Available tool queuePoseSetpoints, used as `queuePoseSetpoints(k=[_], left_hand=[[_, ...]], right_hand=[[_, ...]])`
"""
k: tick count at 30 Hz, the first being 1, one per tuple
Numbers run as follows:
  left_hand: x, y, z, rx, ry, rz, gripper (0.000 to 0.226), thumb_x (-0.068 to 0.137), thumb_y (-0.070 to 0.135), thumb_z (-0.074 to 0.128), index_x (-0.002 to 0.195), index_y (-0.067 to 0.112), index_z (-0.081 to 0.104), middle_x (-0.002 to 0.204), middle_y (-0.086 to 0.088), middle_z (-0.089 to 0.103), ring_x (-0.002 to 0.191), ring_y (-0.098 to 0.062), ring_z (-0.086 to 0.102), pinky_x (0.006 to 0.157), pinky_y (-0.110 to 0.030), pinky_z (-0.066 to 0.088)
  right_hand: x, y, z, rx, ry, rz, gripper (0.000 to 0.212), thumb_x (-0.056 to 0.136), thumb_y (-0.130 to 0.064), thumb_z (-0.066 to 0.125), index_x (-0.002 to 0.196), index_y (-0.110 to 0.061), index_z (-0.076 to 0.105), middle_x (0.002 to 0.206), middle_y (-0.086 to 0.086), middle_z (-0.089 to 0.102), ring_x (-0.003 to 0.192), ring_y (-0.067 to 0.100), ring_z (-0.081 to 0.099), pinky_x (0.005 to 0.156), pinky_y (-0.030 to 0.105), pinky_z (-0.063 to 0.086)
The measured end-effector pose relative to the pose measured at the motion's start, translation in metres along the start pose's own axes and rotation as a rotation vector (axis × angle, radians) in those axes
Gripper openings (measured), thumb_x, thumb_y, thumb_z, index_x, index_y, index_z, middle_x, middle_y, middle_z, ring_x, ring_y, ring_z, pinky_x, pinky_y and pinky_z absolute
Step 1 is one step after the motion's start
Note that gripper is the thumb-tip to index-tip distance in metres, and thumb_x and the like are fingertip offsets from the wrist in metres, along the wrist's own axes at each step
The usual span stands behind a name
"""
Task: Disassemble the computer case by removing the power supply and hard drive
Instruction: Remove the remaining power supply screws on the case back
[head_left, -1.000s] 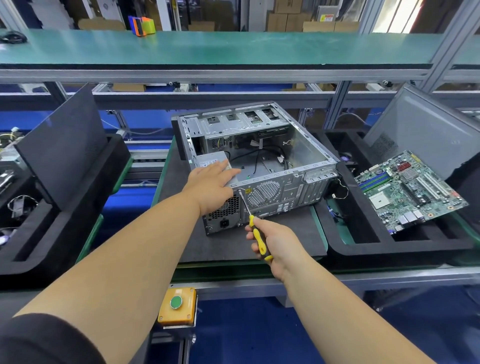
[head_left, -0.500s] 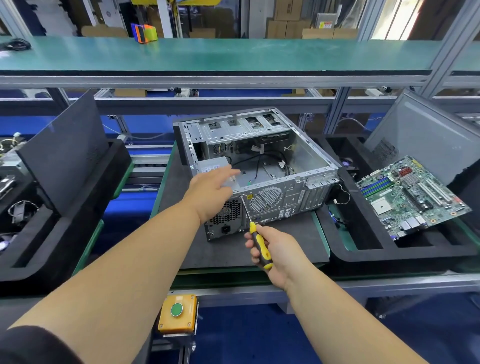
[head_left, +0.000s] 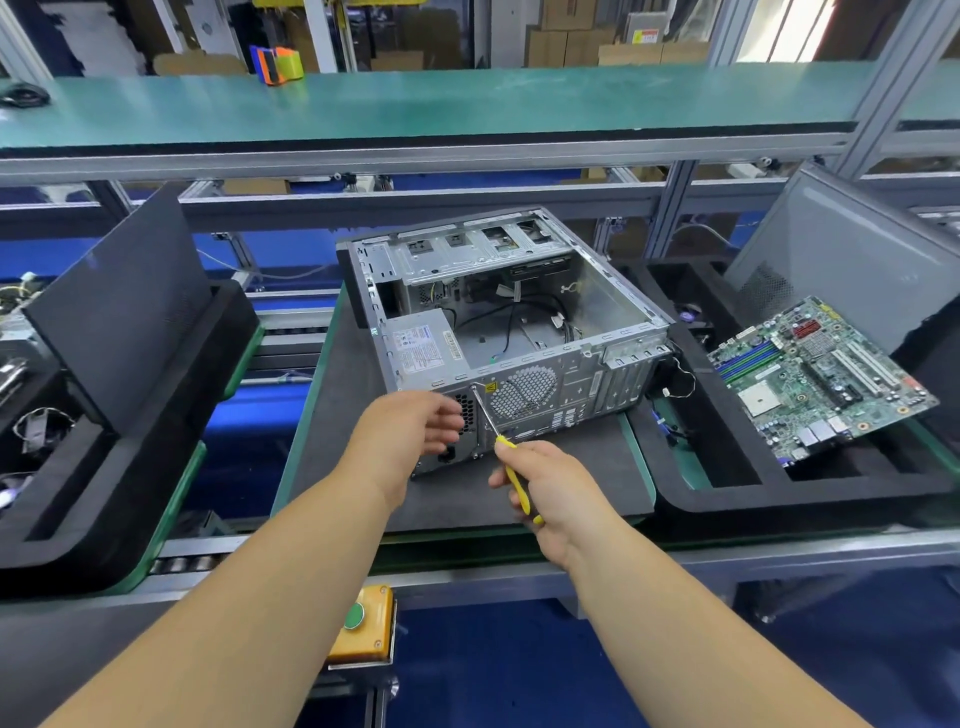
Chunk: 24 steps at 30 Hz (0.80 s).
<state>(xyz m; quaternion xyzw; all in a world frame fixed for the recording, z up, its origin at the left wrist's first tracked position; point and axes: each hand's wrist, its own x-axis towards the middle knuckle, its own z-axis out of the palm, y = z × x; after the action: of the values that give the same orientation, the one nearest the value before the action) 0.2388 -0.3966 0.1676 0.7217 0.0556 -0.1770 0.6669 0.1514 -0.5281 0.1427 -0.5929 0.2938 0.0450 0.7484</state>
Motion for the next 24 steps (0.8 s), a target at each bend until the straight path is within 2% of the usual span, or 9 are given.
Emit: queuePoseSetpoints(k=[2,5,7,11,15,19,22,24], left_hand=[[-0.001,-0.006,0.004,-0.067,-0.095,-0.191,0.025,0.098,0.017,0.05,0.09,0.009,0.071,0.081,-0.005,0.075,0.068,-0.012,0.069,0.057,-0.018,0.055],[0.001,-0.011,0.009,-0.331,-0.184,-0.314,0.031,0.101,0.024,0.043,0.101,0.009,0.07,0.092,-0.004,0.077,0.088,-0.014,0.07,0.069,-0.023,0.053],[0.004,-0.011,0.014,-0.452,-0.184,-0.352,0.031,0.101,0.025,0.044,0.103,0.008,0.07,0.094,-0.005,0.077,0.092,-0.015,0.069,0.071,-0.025,0.051],[0.009,-0.01,0.023,-0.515,-0.174,-0.353,0.029,0.1,0.023,0.046,0.101,0.008,0.071,0.092,-0.005,0.077,0.089,-0.014,0.069,0.071,-0.024,0.05],[0.012,-0.007,0.025,-0.528,-0.169,-0.364,0.029,0.1,0.022,0.047,0.097,0.008,0.072,0.09,-0.004,0.077,0.087,-0.013,0.07,0.07,-0.023,0.05],[0.013,-0.008,0.025,-0.559,-0.167,-0.369,0.029,0.1,0.02,0.047,0.097,0.006,0.072,0.092,-0.005,0.077,0.082,-0.012,0.072,0.069,-0.022,0.051],[0.014,-0.007,0.025,-0.558,-0.157,-0.371,0.027,0.098,0.019,0.048,0.095,0.006,0.072,0.089,-0.005,0.077,0.076,-0.011,0.073,0.068,-0.021,0.051],[0.014,-0.006,0.026,-0.543,-0.146,-0.373,0.027,0.098,0.02,0.049,0.094,0.006,0.072,0.089,-0.005,0.077,0.076,-0.011,0.073,0.068,-0.021,0.051]], right_hand=[[-0.002,-0.004,0.001,0.085,-0.027,0.079,0.02,0.097,-0.033,0.058,0.093,-0.014,0.06,0.063,0.003,0.065,0.049,0.012,0.04,0.049,0.024,0.032],[-0.005,-0.009,0.001,0.221,-0.079,0.196,0.037,0.102,-0.037,0.044,0.095,-0.007,0.064,0.063,0.008,0.065,0.046,0.011,0.044,0.048,0.022,0.034],[-0.006,-0.009,0.002,0.255,-0.106,0.241,0.042,0.103,-0.034,0.039,0.095,-0.003,0.065,0.063,0.008,0.065,0.044,0.009,0.044,0.046,0.021,0.034],[-0.007,-0.01,0.006,0.245,-0.104,0.235,0.034,0.102,-0.029,0.045,0.092,-0.005,0.065,0.063,0.005,0.065,0.044,0.008,0.045,0.045,0.019,0.036],[-0.009,-0.008,0.006,0.126,-0.031,0.195,0.026,0.099,-0.031,0.057,0.091,-0.009,0.069,0.062,-0.001,0.068,0.05,0.01,0.055,0.048,0.022,0.042],[-0.006,-0.005,0.006,0.082,-0.029,0.148,0.015,0.098,-0.028,0.059,0.092,-0.015,0.061,0.067,-0.001,0.061,0.044,0.009,0.047,0.045,0.022,0.038],[-0.005,-0.003,0.006,0.134,-0.042,0.16,0.016,0.096,-0.029,0.062,0.092,-0.014,0.061,0.068,0.002,0.06,0.044,0.009,0.045,0.044,0.022,0.038],[-0.006,-0.002,0.005,0.214,-0.08,0.203,0.024,0.097,-0.033,0.059,0.091,-0.01,0.065,0.066,0.005,0.062,0.044,0.01,0.046,0.043,0.021,0.039]])
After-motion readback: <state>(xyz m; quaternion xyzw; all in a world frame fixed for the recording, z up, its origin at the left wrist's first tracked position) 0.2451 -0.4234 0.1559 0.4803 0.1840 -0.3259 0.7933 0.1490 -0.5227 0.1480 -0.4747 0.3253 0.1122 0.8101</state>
